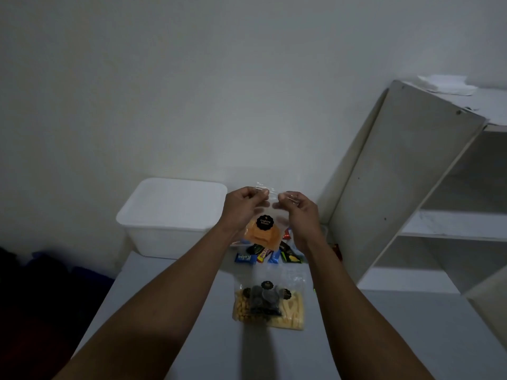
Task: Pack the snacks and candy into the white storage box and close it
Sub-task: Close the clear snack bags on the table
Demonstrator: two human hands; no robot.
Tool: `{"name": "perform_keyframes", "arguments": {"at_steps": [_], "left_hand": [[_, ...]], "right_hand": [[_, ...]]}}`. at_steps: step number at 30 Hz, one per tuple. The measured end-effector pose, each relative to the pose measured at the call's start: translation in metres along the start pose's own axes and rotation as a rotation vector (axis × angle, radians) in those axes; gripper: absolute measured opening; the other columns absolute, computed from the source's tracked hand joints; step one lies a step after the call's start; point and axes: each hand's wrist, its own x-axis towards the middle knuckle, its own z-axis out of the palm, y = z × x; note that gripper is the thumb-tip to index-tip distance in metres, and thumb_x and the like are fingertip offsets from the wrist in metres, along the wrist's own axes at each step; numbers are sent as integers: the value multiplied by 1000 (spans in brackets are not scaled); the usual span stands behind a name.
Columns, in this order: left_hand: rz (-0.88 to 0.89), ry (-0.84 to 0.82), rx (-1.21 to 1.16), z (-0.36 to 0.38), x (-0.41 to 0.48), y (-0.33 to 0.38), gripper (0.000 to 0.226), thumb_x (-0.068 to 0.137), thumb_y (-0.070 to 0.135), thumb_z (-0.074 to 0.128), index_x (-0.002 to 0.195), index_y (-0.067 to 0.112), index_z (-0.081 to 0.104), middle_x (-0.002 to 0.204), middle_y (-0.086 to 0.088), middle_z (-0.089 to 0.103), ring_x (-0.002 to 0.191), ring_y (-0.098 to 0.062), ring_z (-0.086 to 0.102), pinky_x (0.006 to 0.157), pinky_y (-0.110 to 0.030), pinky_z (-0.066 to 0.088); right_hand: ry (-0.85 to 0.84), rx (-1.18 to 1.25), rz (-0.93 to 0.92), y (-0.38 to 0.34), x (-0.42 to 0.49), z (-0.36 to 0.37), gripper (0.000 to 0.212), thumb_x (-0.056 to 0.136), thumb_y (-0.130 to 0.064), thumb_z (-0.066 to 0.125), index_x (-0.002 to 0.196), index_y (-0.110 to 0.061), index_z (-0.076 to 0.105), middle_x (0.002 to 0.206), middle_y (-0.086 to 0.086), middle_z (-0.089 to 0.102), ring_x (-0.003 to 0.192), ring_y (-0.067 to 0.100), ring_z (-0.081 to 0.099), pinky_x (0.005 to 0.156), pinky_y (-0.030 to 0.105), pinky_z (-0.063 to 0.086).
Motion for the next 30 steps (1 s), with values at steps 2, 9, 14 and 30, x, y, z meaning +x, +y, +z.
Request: {"name": "perform_keyframes", "arguments": {"at_steps": [2, 9, 14, 30], "left_hand": [[3, 27, -75, 1, -1, -3, 6, 90, 14, 67, 88, 8, 70, 81, -6, 71, 81, -23, 70, 86, -40, 56], [86, 34, 327, 3, -2, -5, 14, 97, 17, 54, 94, 9, 66, 79, -4, 66, 72, -13, 64, 75, -32, 50], [128, 7, 396, 8, -7, -5, 15, 98, 17, 52, 97, 7, 64, 76, -3, 64, 68, -9, 61, 69, -25, 47], [129, -112, 432, -6, -11, 1, 8, 92, 18, 66, 86, 16, 71, 85, -1, 73, 69, -11, 68, 65, -24, 48]], "right_hand": [[35, -3, -4, 2, 0, -4, 9, 91, -21, 67, 95, -14, 68, 84, 6, 74, 82, 14, 71, 87, 49, 52], [-117, -336, -141, -1, 5, -17, 10, 87, -20, 72, 91, -10, 74, 89, 11, 72, 79, 15, 65, 75, 33, 55], [-176, -416, -151, -3, 8, -16, 13, 92, -16, 65, 87, -5, 70, 78, 14, 66, 71, 18, 56, 68, 35, 48], [-214, -596, -273, 2, 12, -13, 12, 90, -22, 69, 83, -13, 70, 77, 3, 70, 73, 21, 64, 70, 35, 52]]}}
